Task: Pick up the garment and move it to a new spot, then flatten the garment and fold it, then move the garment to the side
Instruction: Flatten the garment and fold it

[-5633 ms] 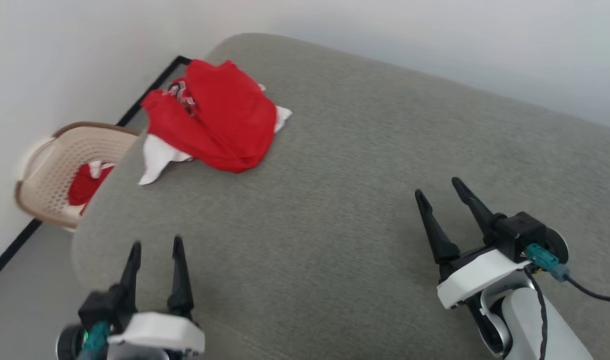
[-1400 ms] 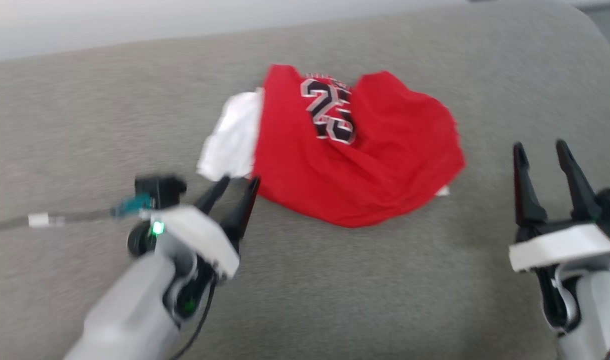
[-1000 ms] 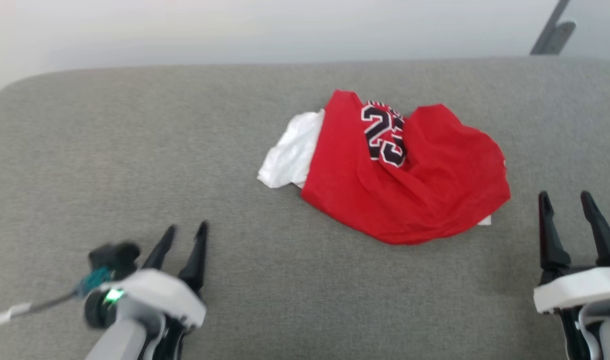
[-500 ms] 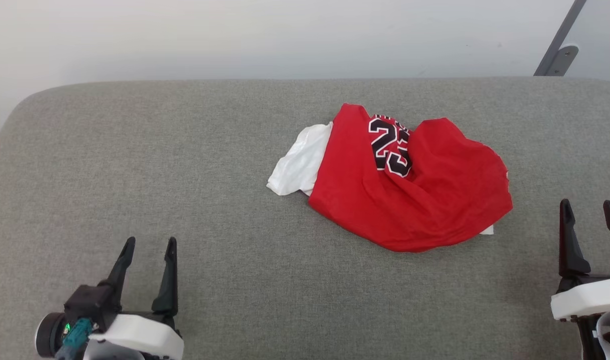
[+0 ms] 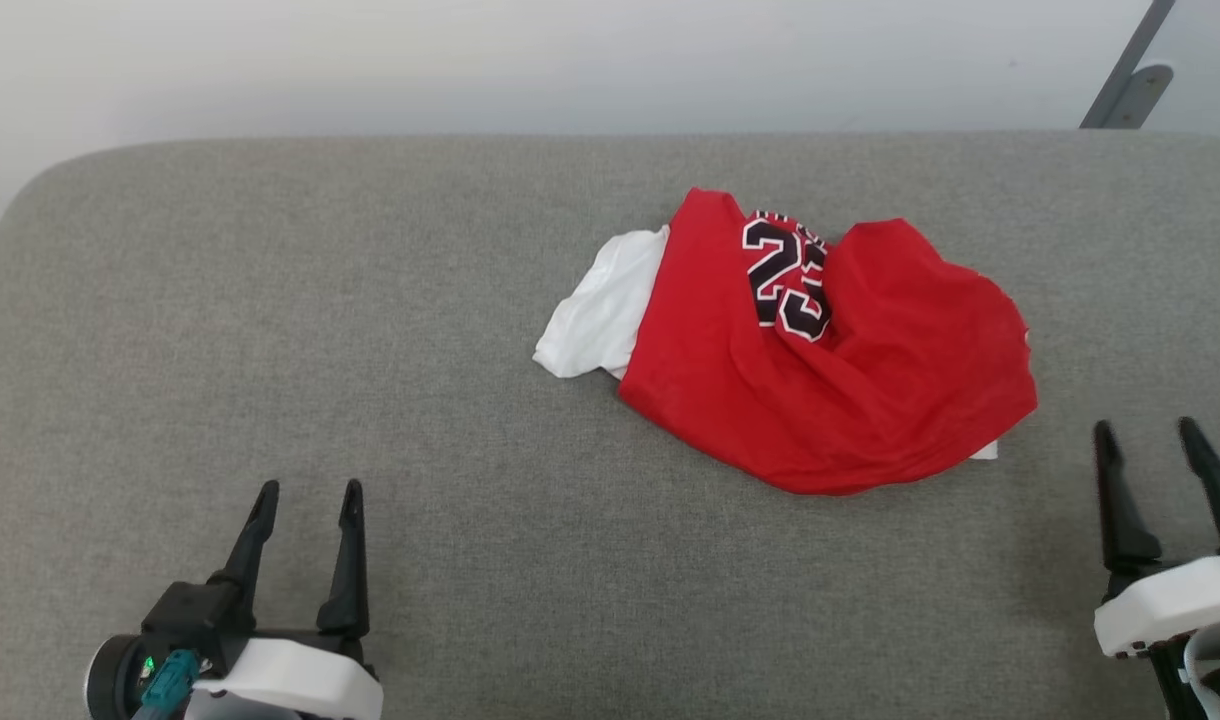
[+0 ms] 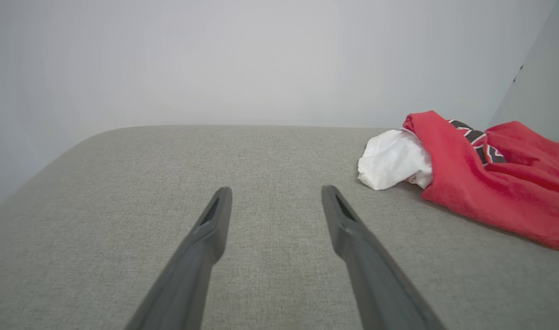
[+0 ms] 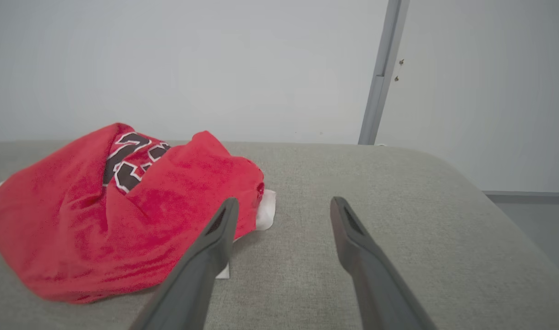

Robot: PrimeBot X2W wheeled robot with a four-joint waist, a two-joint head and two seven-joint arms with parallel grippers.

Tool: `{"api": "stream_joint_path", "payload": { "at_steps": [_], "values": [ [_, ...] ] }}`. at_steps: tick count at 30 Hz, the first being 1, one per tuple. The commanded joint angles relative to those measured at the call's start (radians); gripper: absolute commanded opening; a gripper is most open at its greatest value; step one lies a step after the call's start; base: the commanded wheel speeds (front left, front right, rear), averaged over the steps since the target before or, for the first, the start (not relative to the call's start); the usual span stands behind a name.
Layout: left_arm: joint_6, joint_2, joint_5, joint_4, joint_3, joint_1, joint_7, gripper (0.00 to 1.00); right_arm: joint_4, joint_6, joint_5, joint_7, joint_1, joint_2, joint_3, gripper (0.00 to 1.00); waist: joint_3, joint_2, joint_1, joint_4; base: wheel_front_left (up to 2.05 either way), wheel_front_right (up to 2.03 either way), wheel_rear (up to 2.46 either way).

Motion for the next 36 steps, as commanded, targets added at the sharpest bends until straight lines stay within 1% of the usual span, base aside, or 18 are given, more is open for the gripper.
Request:
{"api": "stream_joint_path", "payload": {
  "at_steps": [1,3,8,13,15,17,19,20,24,28,29,30,31,32,36],
  "values": [
    [-0.004,-0.003,0.009,-0.005,0.004,-0.013,-0.005,1.00,0.005,0.000,-0.005,0.009,-0.011,-0.014,0.012,1.00,0.007,0.0000,0.0000,0.002,0.00,0.00,0.00],
    [-0.010,-0.014,0.014,-0.004,0.009,-0.017,-0.005,1.00,0.021,0.000,0.003,0.052,-0.017,-0.056,0.065,1.00,0.020,0.0000,0.0000,0.006,0.00,0.00,0.00],
    [-0.019,-0.033,0.023,-0.005,0.008,-0.041,-0.005,1.00,0.004,0.000,0.060,0.209,-0.053,-0.210,0.224,1.00,0.063,0.0000,0.0000,0.017,0.00,0.00,0.00],
    [-0.022,-0.048,0.020,-0.004,-0.006,-0.072,-0.005,1.00,-0.061,0.000,0.166,0.406,-0.111,-0.379,0.390,1.00,0.112,0.0000,0.0000,0.040,0.00,0.00,0.00],
    [-0.024,-0.051,0.013,0.000,-0.015,-0.089,-0.005,1.00,-0.091,0.000,0.216,0.472,-0.141,-0.435,0.445,1.00,0.132,0.0000,0.0000,0.052,0.00,0.00,0.00],
    [-0.025,-0.053,0.007,0.005,-0.028,-0.104,-0.005,1.00,-0.111,0.000,0.256,0.521,-0.171,-0.487,0.493,1.00,0.154,0.0000,0.0000,0.068,0.00,0.00,0.00],
    [-0.026,-0.054,-0.008,0.007,-0.045,-0.116,-0.005,1.00,-0.124,0.000,0.291,0.552,-0.202,-0.524,0.529,1.00,0.171,0.0000,0.0000,0.085,0.00,0.00,0.00],
    [-0.025,-0.054,-0.028,0.006,-0.067,-0.126,-0.005,1.00,-0.127,0.000,0.313,0.587,-0.224,-0.562,0.566,1.00,0.188,0.0000,0.0000,0.102,0.00,0.00,0.00],
    [-0.008,-0.054,-0.065,-0.002,-0.095,-0.137,-0.005,1.00,-0.138,0.000,0.351,0.626,-0.266,-0.615,0.636,1.00,0.215,0.0000,0.0000,0.132,0.00,0.00,0.00],
    [0.004,-0.054,-0.088,-0.008,-0.107,-0.142,-0.005,1.00,-0.132,0.000,0.375,0.631,-0.288,-0.640,0.695,1.00,0.230,0.0000,0.0000,0.149,0.00,0.00,0.00],
    [0.007,-0.054,-0.091,-0.009,-0.109,-0.142,-0.005,1.00,-0.128,0.000,0.380,0.628,-0.295,-0.643,0.704,0.87,0.232,0.0000,0.0000,0.151,0.00,0.00,0.00],
    [0.009,-0.054,-0.094,-0.010,-0.111,-0.142,-0.005,1.00,-0.123,0.000,0.384,0.622,-0.299,-0.645,0.711,0.48,0.234,0.0000,0.0000,0.152,0.00,0.00,0.00],
    [0.010,-0.054,-0.096,-0.010,-0.111,-0.143,-0.005,1.00,-0.119,0.000,0.385,0.620,-0.303,-0.649,0.720,0.14,0.235,0.0000,0.0000,0.153,0.00,0.00,0.00],
    [0.011,-0.054,-0.097,-0.010,-0.113,-0.143,-0.005,1.00,-0.115,0.000,0.388,0.619,-0.306,-0.654,0.734,0.00,0.236,0.0000,0.0000,0.153,0.00,0.00,0.00],
    [0.013,-0.054,-0.096,-0.009,-0.111,-0.144,-0.005,1.00,-0.086,-0.002,0.392,0.599,-0.327,-0.663,0.746,0.00,0.232,0.0000,0.0000,0.138,0.00,0.00,0.00]
  ]
}}
